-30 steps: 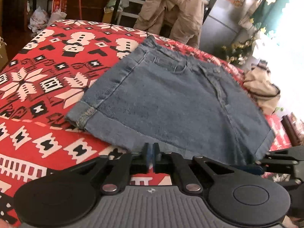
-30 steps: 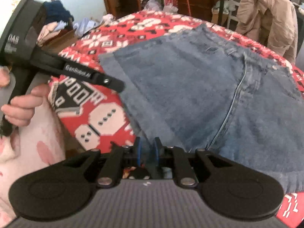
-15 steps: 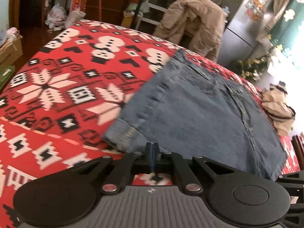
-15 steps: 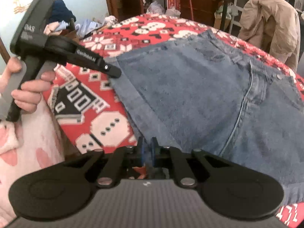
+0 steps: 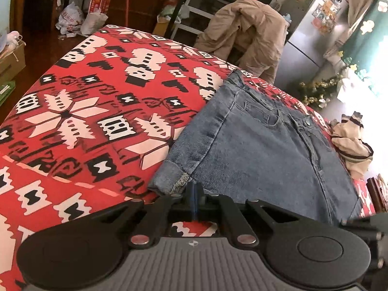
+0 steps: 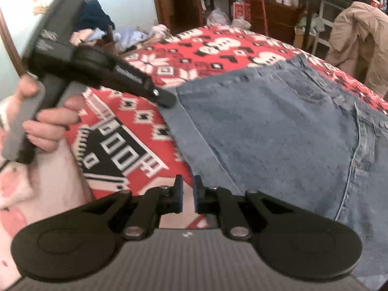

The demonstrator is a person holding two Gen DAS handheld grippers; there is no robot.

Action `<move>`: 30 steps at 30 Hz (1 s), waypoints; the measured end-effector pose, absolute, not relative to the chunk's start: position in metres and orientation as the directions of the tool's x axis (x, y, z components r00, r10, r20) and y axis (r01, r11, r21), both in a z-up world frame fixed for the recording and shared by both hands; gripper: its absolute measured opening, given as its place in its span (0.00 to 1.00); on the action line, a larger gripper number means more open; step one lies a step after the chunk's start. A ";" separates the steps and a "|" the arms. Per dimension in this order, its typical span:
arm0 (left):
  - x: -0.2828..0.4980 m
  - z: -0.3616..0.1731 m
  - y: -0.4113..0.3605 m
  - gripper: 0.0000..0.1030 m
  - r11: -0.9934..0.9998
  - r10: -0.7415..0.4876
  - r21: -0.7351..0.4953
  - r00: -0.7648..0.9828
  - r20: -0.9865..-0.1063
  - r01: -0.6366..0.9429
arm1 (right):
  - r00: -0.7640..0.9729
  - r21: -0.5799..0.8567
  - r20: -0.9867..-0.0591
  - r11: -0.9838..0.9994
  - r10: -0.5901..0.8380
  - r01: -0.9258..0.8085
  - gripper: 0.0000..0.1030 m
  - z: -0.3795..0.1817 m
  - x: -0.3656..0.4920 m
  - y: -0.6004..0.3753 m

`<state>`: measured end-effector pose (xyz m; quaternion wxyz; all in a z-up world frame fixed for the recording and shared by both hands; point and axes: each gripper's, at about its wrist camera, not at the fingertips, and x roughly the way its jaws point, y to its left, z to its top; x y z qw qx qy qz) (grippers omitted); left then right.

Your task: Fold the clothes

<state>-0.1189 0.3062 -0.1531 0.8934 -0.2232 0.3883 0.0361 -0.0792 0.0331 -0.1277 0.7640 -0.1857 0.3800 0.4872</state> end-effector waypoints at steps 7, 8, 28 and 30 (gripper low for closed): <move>-0.122 -0.157 0.314 0.03 0.878 -0.145 -0.420 0.708 -0.691 -0.231 | 0.305 0.036 -0.766 0.512 0.565 -0.858 0.08 -0.137 -0.061 0.049; -0.123 -0.157 0.314 0.03 0.878 -0.148 -0.422 0.710 -0.688 -0.227 | 0.309 0.014 -0.765 0.494 0.566 -0.869 0.09 -0.138 -0.067 0.050; -0.133 -0.164 0.329 0.03 0.832 -0.205 -0.512 0.739 -0.642 -0.214 | 0.299 0.036 -0.745 0.483 0.597 -0.875 0.10 -0.134 -0.070 0.088; -0.134 -0.164 0.330 0.03 0.827 -0.207 -0.519 0.740 -0.640 -0.216 | 0.308 0.029 -0.755 0.498 0.579 -0.867 0.10 -0.138 -0.065 0.094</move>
